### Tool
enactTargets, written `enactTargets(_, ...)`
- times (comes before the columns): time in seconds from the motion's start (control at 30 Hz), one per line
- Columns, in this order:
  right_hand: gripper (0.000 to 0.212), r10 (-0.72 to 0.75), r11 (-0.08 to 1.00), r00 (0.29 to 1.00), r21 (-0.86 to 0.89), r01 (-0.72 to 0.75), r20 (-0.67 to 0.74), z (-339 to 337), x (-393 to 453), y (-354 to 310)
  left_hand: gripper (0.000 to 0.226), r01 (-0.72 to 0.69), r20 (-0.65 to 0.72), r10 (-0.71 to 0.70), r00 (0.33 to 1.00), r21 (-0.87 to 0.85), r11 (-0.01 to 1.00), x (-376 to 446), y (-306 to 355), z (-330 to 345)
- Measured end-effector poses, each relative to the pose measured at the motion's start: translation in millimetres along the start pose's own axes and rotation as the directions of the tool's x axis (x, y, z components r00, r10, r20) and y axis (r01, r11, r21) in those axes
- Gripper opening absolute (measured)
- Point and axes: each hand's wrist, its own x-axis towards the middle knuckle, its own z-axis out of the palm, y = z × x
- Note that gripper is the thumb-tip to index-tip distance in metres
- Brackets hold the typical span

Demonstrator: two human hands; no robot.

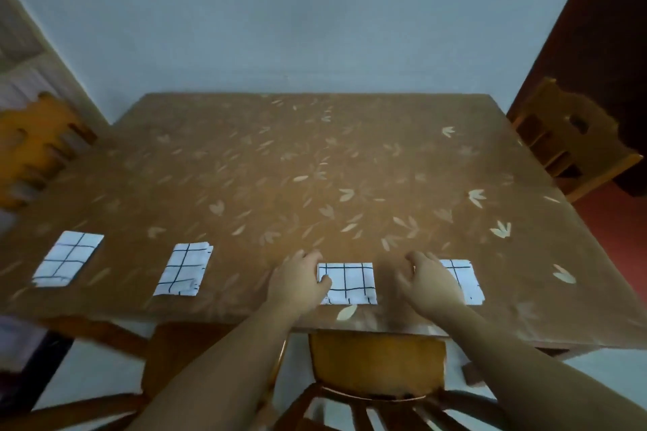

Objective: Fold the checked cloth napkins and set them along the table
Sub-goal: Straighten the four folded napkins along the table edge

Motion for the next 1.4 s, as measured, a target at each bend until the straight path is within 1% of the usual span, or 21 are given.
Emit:
enactTargets(0.07,0.029,-0.041,0.999,0.998,0.033,0.039,0.050,3,8,4,0.035,0.091,0.000,-0.091,0.996,-0.029,0.995,-4,8,2)
enactTargets(0.13,0.014,-0.062,0.995,0.994,0.078,0.055,0.086,7,12,5,0.040,0.153,0.035,-0.152,0.988,-0.059,0.986,-5,13,8)
enactTargets(0.2,0.019,-0.074,0.992,0.987,0.110,0.058,0.143,15,12,6,0.042,0.213,0.081,-0.204,0.976,-0.140,0.967,-5,14,17)
enactTargets(0.27,0.020,-0.071,0.987,0.979,0.152,0.042,0.191,27,12,7,0.032,0.284,0.128,-0.261,0.957,-0.210,0.936,-4,13,25)
enactTargets(0.4,0.030,0.009,0.961,0.964,0.265,-0.082,0.267,50,16,4,0.018,0.355,0.188,-0.312,0.931,-0.271,0.895,1,6,41)
enactTargets(0.47,0.035,0.067,0.940,0.957,0.305,-0.155,0.281,58,17,1,0.017,0.379,0.201,-0.331,0.922,-0.287,0.880,3,0,49)
enactTargets(0.53,0.032,0.118,0.923,0.954,0.325,-0.208,0.275,65,17,0,0.018,0.399,0.193,-0.353,0.916,-0.329,0.856,6,-6,58)
enactTargets(0.63,0.024,0.190,0.867,0.942,0.403,-0.293,0.275,70,19,1,0.015,0.424,0.157,-0.395,0.905,-0.387,0.819,9,-11,64)
enactTargets(0.73,0.017,0.220,0.846,0.933,0.421,-0.328,0.285,71,19,0,0.015,0.428,0.136,-0.410,0.902,-0.401,0.810,12,-17,65)
enactTargets(0.87,0.009,0.222,0.858,0.934,0.398,-0.324,0.282,78,23,-5,0.015,0.430,0.144,-0.408,0.901,-0.403,0.808,15,-27,66)
enactTargets(0.97,0.006,0.157,0.921,0.952,0.311,-0.237,0.261,79,30,-11,0.016,0.438,0.155,-0.414,0.897,-0.430,0.789,14,-32,63)
enactTargets(1.0,0.006,0.136,0.939,0.961,0.279,-0.203,0.242,77,35,-14,0.015,0.431,0.180,-0.393,0.902,-0.435,0.791,12,-32,62)
enactTargets(1.07,0.012,0.095,0.960,0.977,0.243,-0.140,0.189,74,47,-21,0.014,0.402,0.321,-0.273,0.907,-0.470,0.786,3,-30,62)
enactTargets(1.13,0.027,0.061,0.939,0.984,0.324,-0.113,0.167,72,61,-32,0.019,0.338,0.467,-0.101,0.878,-0.459,0.822,-7,-23,61)
enactTargets(1.17,0.031,0.042,0.924,0.988,0.370,-0.096,0.150,72,66,-36,0.021,0.302,0.478,-0.067,0.876,-0.436,0.848,-9,-23,60)
enactTargets(1.2,0.034,0.031,0.919,0.992,0.387,-0.076,0.123,70,65,-41,0.024,0.278,0.433,-0.077,0.898,-0.422,0.863,-9,-24,58)
enactTargets(1.23,0.036,0.021,0.921,0.997,0.385,-0.051,0.080,71,62,-43,0.027,0.266,0.346,-0.120,0.930,-0.414,0.870,-7,-28,55)
enactTargets(1.27,0.036,0.023,0.930,0.999,0.367,-0.035,0.038,72,56,-42,0.026,0.265,0.243,-0.175,0.954,-0.413,0.871,-3,-32,52)
enactTargets(1.3,0.033,0.026,0.939,1.000,0.343,-0.029,0.012,76,49,-38,0.019,0.275,0.166,-0.226,0.960,-0.405,0.872,1,-37,50)
enactTargets(1.33,0.030,0.040,0.946,0.999,0.321,-0.048,0.031,78,38,-34,0.011,0.285,0.126,-0.256,0.958,-0.392,0.875,4,-41,47)
enactTargets(1.4,0.025,0.066,0.950,0.990,0.295,-0.101,0.128,86,21,-26,0.030,0.320,0.159,-0.281,0.946,-0.345,0.882,8,-44,48)
